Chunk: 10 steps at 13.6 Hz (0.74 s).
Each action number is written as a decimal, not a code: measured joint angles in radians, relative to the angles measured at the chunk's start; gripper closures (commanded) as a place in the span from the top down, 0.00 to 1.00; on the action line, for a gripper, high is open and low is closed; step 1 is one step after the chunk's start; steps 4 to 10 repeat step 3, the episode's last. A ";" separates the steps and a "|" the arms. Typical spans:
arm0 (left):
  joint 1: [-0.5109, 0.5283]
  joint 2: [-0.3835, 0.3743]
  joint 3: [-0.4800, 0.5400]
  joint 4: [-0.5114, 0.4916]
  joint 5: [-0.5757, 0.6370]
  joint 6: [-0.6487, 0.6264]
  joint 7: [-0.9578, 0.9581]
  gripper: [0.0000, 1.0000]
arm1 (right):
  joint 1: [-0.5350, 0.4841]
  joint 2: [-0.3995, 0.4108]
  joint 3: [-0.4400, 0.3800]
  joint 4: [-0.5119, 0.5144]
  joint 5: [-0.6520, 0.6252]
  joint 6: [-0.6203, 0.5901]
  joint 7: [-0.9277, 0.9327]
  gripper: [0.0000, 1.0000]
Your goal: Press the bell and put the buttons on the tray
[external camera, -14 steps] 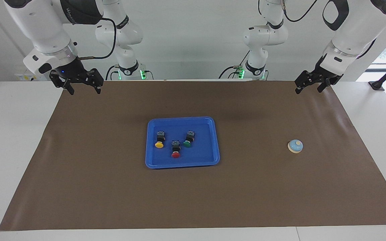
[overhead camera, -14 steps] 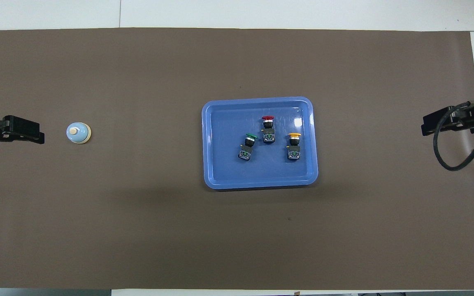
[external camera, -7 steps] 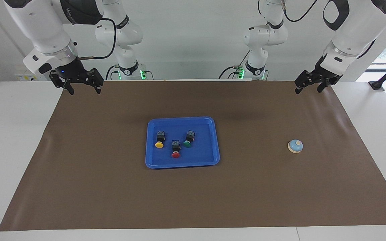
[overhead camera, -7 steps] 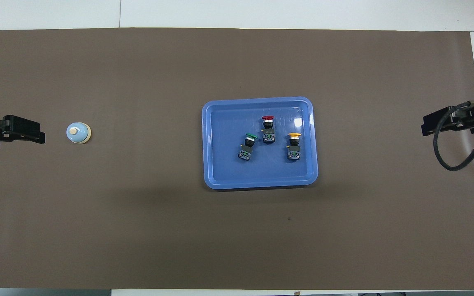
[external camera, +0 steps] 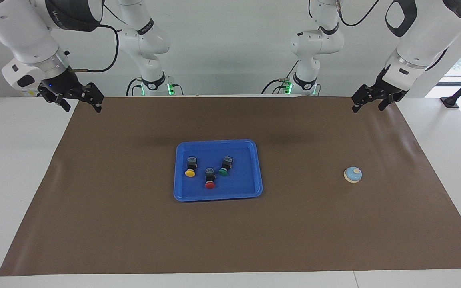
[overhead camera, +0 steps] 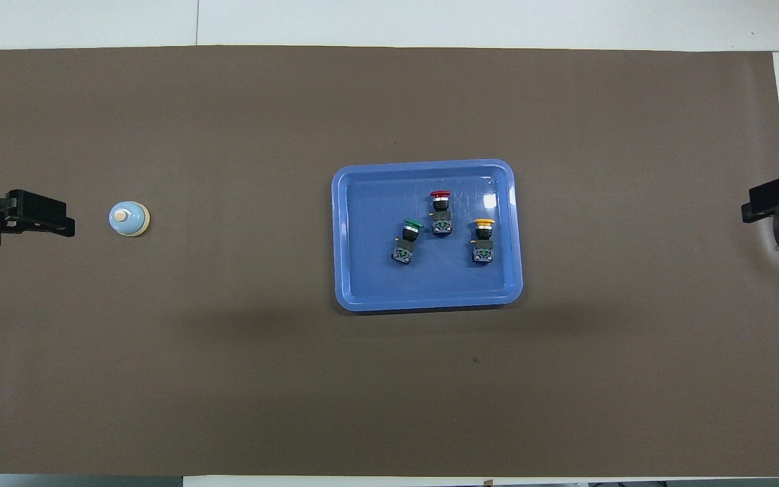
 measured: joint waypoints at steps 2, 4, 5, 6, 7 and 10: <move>0.000 0.000 0.000 0.000 0.000 0.001 0.000 1.00 | -0.005 0.000 0.000 0.000 0.000 0.000 0.002 1.00; 0.000 0.000 0.000 0.000 0.000 0.001 0.000 1.00 | -0.008 0.000 0.000 0.000 0.000 0.000 0.002 1.00; 0.000 0.000 0.000 0.000 0.000 0.001 0.000 1.00 | -0.008 0.000 0.000 0.000 0.000 0.000 0.002 1.00; 0.000 0.000 0.000 0.000 0.000 0.001 0.000 1.00 | -0.008 0.000 0.000 0.000 0.000 0.000 0.002 1.00; 0.000 0.000 0.000 0.000 0.000 0.001 0.000 1.00 | -0.008 0.000 0.000 0.000 0.000 0.000 0.002 1.00; 0.000 0.000 0.000 0.000 0.000 0.001 0.000 1.00 | -0.008 0.000 0.000 0.000 0.000 0.000 0.002 1.00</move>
